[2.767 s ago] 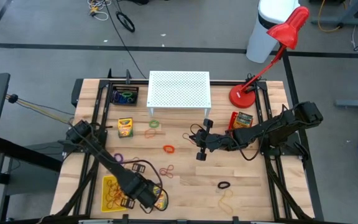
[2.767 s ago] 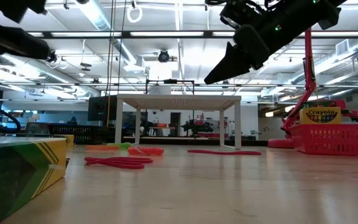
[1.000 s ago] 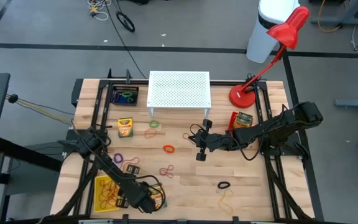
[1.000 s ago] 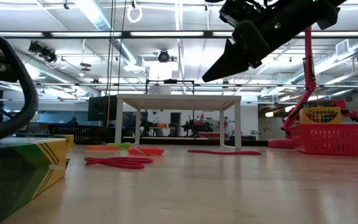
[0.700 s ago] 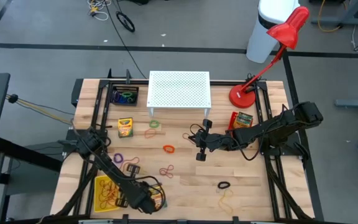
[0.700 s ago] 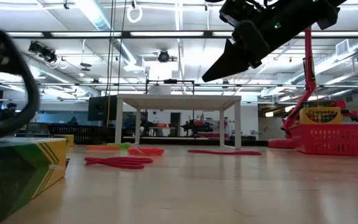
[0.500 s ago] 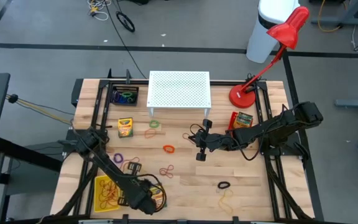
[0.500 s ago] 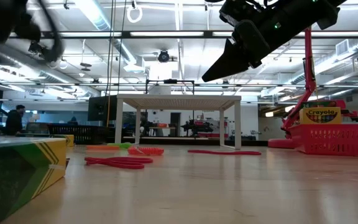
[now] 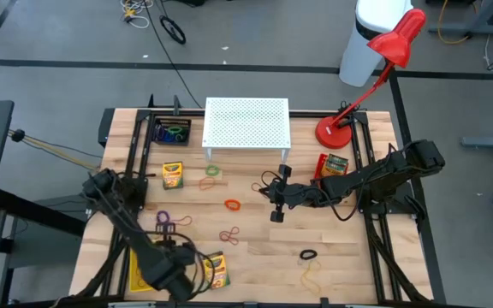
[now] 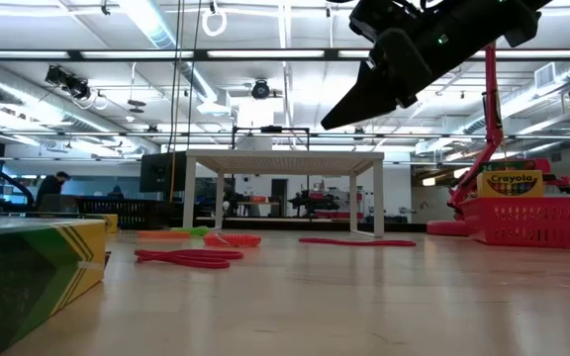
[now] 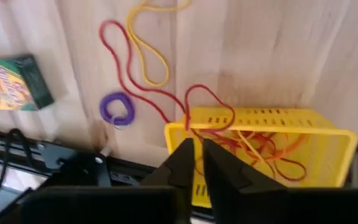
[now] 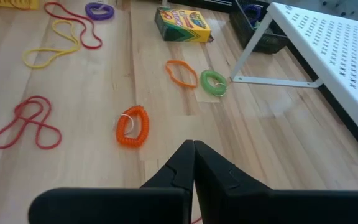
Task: Pick & Place Office Desk Supplies
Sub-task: Put the red rubber band into the yellow bin
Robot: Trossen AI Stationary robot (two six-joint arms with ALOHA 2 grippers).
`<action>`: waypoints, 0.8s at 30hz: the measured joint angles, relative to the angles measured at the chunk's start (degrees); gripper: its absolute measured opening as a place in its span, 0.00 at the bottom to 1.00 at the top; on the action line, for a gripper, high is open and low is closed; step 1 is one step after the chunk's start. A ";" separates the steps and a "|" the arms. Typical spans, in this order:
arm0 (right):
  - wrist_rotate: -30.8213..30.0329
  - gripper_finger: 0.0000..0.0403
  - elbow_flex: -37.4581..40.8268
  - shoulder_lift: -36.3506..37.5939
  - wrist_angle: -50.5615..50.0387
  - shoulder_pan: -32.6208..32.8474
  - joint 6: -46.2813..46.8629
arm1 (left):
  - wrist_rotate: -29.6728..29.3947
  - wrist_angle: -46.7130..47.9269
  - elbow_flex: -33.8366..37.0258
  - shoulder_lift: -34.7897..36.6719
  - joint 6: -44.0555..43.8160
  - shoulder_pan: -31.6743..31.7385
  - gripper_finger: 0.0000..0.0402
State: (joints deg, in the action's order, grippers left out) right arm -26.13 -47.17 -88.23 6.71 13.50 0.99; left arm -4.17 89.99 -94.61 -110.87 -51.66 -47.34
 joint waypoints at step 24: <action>4.33 0.04 -0.01 0.00 -0.50 0.00 -1.10 | 23.93 -33.68 30.76 13.53 21.88 18.79 0.39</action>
State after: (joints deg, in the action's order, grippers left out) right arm -21.80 -47.18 -88.23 6.21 13.50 -0.11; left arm 19.76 56.31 -63.84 -97.34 -29.78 -28.55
